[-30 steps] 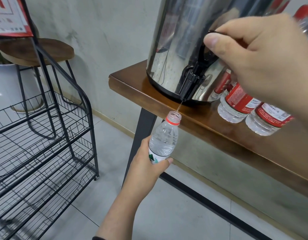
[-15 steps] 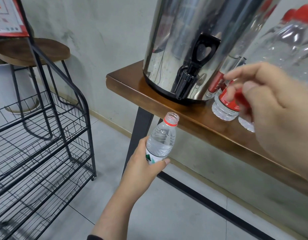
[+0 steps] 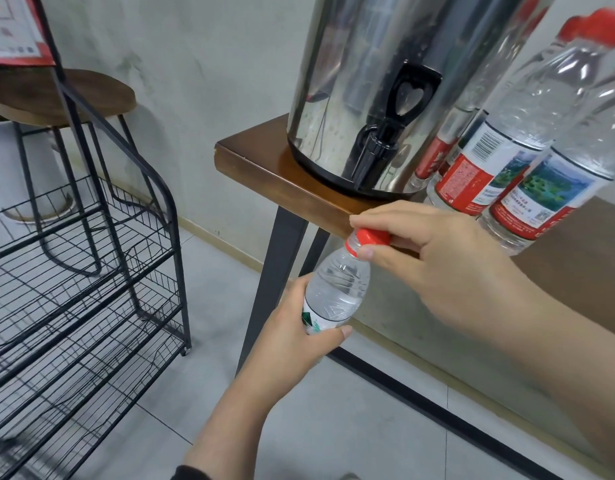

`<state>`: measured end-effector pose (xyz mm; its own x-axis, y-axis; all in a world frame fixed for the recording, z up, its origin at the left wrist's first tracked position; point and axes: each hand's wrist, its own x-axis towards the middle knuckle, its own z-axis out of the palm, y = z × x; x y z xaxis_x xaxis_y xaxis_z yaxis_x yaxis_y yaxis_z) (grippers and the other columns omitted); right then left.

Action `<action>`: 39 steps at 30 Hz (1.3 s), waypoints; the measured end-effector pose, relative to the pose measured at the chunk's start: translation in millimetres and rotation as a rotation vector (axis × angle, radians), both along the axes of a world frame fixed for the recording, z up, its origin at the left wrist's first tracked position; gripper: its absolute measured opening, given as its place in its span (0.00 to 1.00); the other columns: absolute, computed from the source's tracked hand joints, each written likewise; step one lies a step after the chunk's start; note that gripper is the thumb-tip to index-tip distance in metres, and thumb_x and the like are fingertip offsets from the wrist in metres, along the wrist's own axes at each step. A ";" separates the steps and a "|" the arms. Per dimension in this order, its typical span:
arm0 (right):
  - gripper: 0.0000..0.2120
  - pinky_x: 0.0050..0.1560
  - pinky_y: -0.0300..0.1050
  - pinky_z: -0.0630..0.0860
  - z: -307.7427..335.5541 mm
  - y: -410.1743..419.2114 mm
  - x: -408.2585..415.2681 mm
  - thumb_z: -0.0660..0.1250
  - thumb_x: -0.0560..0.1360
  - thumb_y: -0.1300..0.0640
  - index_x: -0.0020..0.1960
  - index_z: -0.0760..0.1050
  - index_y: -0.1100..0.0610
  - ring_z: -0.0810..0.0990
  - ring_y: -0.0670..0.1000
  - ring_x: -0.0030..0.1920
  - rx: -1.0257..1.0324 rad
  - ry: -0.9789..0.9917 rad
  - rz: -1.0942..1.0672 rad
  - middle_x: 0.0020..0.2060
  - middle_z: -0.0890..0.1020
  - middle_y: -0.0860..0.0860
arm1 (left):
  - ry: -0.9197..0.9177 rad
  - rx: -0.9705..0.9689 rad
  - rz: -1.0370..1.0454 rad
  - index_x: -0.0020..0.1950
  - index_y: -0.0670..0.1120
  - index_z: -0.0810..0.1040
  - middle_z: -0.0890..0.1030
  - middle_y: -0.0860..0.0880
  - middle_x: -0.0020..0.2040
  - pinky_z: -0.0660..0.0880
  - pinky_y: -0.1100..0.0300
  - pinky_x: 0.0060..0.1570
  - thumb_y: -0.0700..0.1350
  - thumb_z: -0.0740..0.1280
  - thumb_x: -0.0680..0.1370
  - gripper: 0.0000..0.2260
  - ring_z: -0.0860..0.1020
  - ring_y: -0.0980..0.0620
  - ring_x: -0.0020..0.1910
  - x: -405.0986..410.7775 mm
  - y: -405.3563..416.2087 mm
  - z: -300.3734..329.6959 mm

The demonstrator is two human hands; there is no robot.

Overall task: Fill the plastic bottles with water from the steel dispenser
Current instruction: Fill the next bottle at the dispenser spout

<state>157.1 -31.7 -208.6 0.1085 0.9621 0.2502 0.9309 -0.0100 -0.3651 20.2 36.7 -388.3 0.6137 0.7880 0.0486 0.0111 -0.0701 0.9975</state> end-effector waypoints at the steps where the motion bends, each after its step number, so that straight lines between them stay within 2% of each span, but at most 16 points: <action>1: 0.17 0.64 0.42 0.76 1.3 1.7 -0.3 0.71 0.77 0.50 0.65 0.80 0.46 0.77 0.39 0.61 -0.012 -0.014 0.000 0.59 0.80 0.37 | -0.005 -0.001 -0.009 0.63 0.68 0.70 0.80 0.64 0.49 0.73 0.71 0.43 0.48 0.78 0.73 0.26 0.79 0.63 0.45 0.0 0.4 0.6; 6: 0.17 0.63 0.43 0.76 8.6 8.9 0.4 0.71 0.76 0.48 0.64 0.81 0.47 0.78 0.39 0.59 -0.072 -0.091 0.031 0.58 0.82 0.39 | -0.020 0.013 -0.047 0.62 0.69 0.70 0.80 0.66 0.48 0.74 0.67 0.45 0.48 0.78 0.73 0.26 0.79 0.63 0.43 -1.3 0.4 3.4; 9: 0.24 0.59 0.45 0.77 14.5 9.1 0.5 0.65 0.72 0.36 0.62 0.83 0.47 0.80 0.42 0.53 -0.075 -0.161 -0.001 0.52 0.83 0.40 | -0.030 0.000 -0.051 0.63 0.67 0.71 0.80 0.65 0.48 0.74 0.67 0.43 0.47 0.78 0.73 0.26 0.79 0.62 0.42 -1.2 -1.2 5.1; 11: 0.30 0.53 0.39 0.74 19.1 8.5 -0.7 0.60 0.70 0.31 0.61 0.83 0.47 0.78 0.42 0.48 -0.089 -0.221 -0.020 0.48 0.82 0.40 | -0.033 -0.001 -0.062 0.63 0.66 0.71 0.80 0.64 0.47 0.74 0.66 0.42 0.48 0.78 0.72 0.26 0.79 0.60 0.41 -1.0 -2.8 7.4; 14: 0.30 0.52 0.27 0.69 25.4 5.3 0.1 0.56 0.72 0.31 0.67 0.78 0.43 0.75 0.37 0.51 -0.202 -0.217 0.032 0.49 0.78 0.35 | -0.038 -0.009 -0.076 0.62 0.65 0.72 0.80 0.64 0.46 0.74 0.67 0.40 0.47 0.78 0.72 0.25 0.79 0.60 0.42 -2.6 -4.4 11.7; 16: 0.26 0.51 0.31 0.72 30.9 0.5 5.0 0.56 0.71 0.31 0.63 0.77 0.39 0.76 0.38 0.50 -0.260 -0.174 0.039 0.48 0.80 0.36 | -0.049 -0.013 -0.075 0.61 0.65 0.73 0.80 0.64 0.46 0.75 0.67 0.40 0.46 0.78 0.72 0.24 0.80 0.61 0.42 -5.2 -3.9 16.4; 19: 0.22 0.38 0.39 0.74 42.0 -7.1 11.6 0.61 0.65 0.27 0.47 0.79 0.42 0.78 0.43 0.37 -0.221 -0.089 -0.038 0.37 0.81 0.41 | -0.051 0.002 -0.109 0.60 0.66 0.73 0.80 0.62 0.43 0.75 0.62 0.37 0.49 0.77 0.70 0.24 0.78 0.58 0.37 -7.4 -5.3 27.7; 20: 0.22 0.37 0.39 0.73 46.0 -9.3 12.5 0.62 0.64 0.27 0.46 0.79 0.42 0.77 0.43 0.35 -0.201 -0.072 -0.035 0.37 0.80 0.41 | -0.050 -0.003 -0.122 0.59 0.66 0.73 0.80 0.62 0.41 0.75 0.61 0.36 0.49 0.77 0.70 0.23 0.78 0.58 0.35 -8.8 -6.8 33.8; 22: 0.20 0.40 0.37 0.73 53.6 -15.4 11.9 0.63 0.66 0.29 0.54 0.76 0.36 0.77 0.42 0.39 -0.196 -0.039 0.009 0.43 0.79 0.40 | -0.038 0.001 -0.160 0.57 0.66 0.74 0.80 0.61 0.38 0.74 0.61 0.34 0.47 0.76 0.70 0.21 0.78 0.58 0.33 -12.7 -11.4 46.7; 24: 0.18 0.41 0.35 0.73 62.4 -24.2 10.7 0.65 0.69 0.32 0.57 0.74 0.34 0.78 0.41 0.42 -0.202 0.004 0.057 0.46 0.80 0.38 | 0.000 0.051 -0.182 0.56 0.67 0.73 0.83 0.62 0.43 0.76 0.64 0.41 0.50 0.76 0.70 0.21 0.81 0.59 0.41 -19.2 -17.3 60.5; 26: 0.16 0.39 0.38 0.73 70.5 -34.1 8.5 0.68 0.68 0.33 0.51 0.78 0.40 0.77 0.42 0.37 -0.161 0.056 0.046 0.40 0.81 0.43 | 0.020 0.094 -0.186 0.58 0.69 0.73 0.83 0.62 0.50 0.77 0.65 0.47 0.51 0.77 0.70 0.23 0.82 0.60 0.49 -25.9 -24.5 73.8; 28: 0.19 0.33 0.37 0.68 77.7 -43.0 5.0 0.70 0.65 0.33 0.44 0.78 0.47 0.70 0.43 0.30 -0.115 0.100 0.019 0.31 0.76 0.48 | 0.042 0.093 -0.185 0.57 0.71 0.72 0.83 0.62 0.49 0.79 0.63 0.44 0.48 0.78 0.72 0.24 0.81 0.60 0.46 -32.4 -34.3 87.1; 30: 0.22 0.33 0.39 0.68 85.0 -52.9 -0.5 0.69 0.64 0.30 0.41 0.76 0.49 0.69 0.44 0.29 -0.101 0.070 0.009 0.28 0.73 0.46 | 0.058 0.084 -0.211 0.58 0.70 0.73 0.83 0.60 0.48 0.79 0.60 0.43 0.48 0.78 0.72 0.24 0.80 0.59 0.43 -38.3 -45.6 100.4; 33: 0.22 0.38 0.49 0.74 97.5 -72.1 -8.4 0.65 0.67 0.29 0.41 0.76 0.47 0.74 0.45 0.33 -0.064 0.091 0.033 0.32 0.79 0.45 | 0.078 0.101 -0.266 0.59 0.72 0.72 0.83 0.62 0.53 0.76 0.64 0.53 0.53 0.76 0.67 0.25 0.82 0.61 0.53 -46.8 -64.1 124.6; 36: 0.21 0.33 0.46 0.69 112.0 -87.0 -11.9 0.70 0.71 0.35 0.35 0.75 0.52 0.69 0.44 0.27 0.063 0.138 -0.096 0.24 0.73 0.46 | 0.096 0.121 -0.255 0.58 0.75 0.72 0.82 0.65 0.54 0.78 0.63 0.55 0.54 0.75 0.66 0.25 0.81 0.63 0.55 -43.9 -88.2 148.9; 39: 0.24 0.30 0.43 0.65 132.2 -102.0 -13.5 0.68 0.73 0.34 0.34 0.74 0.54 0.68 0.45 0.25 0.075 0.015 -0.244 0.22 0.71 0.46 | 0.101 0.189 -0.155 0.59 0.70 0.71 0.81 0.68 0.53 0.79 0.58 0.56 0.56 0.76 0.67 0.25 0.80 0.64 0.54 -35.0 -107.9 165.3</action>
